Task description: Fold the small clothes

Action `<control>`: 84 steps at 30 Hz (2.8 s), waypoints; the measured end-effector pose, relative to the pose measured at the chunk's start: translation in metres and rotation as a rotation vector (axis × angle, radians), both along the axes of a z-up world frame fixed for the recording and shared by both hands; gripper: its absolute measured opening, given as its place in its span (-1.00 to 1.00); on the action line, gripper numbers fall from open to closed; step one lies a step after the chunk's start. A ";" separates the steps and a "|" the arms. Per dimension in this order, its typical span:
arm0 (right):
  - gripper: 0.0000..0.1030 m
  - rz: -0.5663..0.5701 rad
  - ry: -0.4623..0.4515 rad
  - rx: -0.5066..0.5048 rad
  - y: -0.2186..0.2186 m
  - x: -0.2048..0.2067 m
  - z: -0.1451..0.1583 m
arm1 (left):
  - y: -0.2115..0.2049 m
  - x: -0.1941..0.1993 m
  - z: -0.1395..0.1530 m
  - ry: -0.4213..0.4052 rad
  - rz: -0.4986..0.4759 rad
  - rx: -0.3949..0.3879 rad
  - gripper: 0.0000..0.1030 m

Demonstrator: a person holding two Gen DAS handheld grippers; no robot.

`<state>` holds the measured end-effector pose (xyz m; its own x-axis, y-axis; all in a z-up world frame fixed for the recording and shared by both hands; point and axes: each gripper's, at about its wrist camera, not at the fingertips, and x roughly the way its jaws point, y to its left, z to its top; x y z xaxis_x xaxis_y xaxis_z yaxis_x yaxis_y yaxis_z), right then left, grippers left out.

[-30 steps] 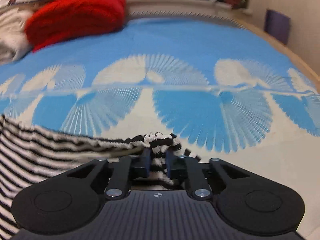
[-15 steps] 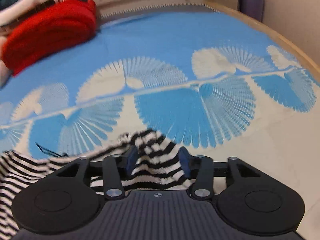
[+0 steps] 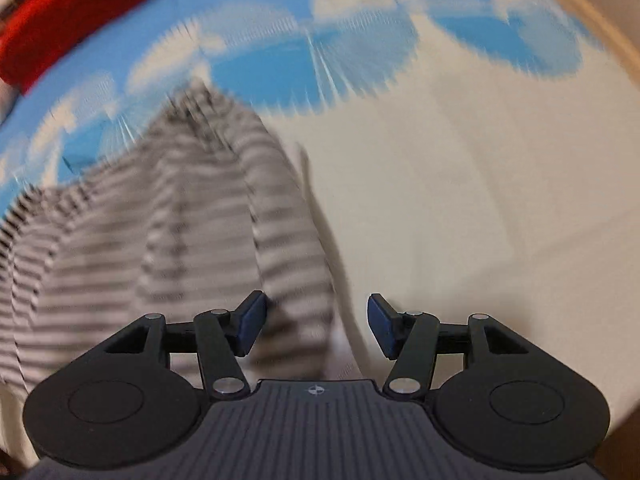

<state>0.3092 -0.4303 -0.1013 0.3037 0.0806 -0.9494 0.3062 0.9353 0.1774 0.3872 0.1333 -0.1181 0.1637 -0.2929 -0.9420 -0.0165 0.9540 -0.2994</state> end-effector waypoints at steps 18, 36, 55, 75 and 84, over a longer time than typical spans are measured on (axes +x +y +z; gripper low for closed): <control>-0.81 -0.090 -0.224 0.095 -0.009 -0.089 0.073 | 0.016 -0.092 0.081 -0.187 -0.055 0.029 -1.00; -0.18 0.227 -0.085 -0.054 0.051 -0.058 0.028 | -0.108 -0.095 0.062 -0.222 -0.307 0.074 -0.82; 0.00 0.130 -0.178 -0.115 0.073 0.040 0.008 | -0.131 -0.042 0.051 -0.251 -0.112 0.168 -0.02; 0.26 -0.077 -0.176 -0.295 0.049 0.085 -0.021 | -0.159 -0.010 0.012 -0.171 -0.081 0.201 0.07; 0.26 0.120 -0.295 -0.433 0.078 0.022 0.037 | -0.127 -0.031 0.048 -0.268 -0.052 0.196 0.22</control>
<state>0.3309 -0.3524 -0.0641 0.5752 -0.2487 -0.7793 0.1880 0.9674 -0.1699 0.3558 0.0062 -0.0696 0.4032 -0.1244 -0.9066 0.0881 0.9914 -0.0969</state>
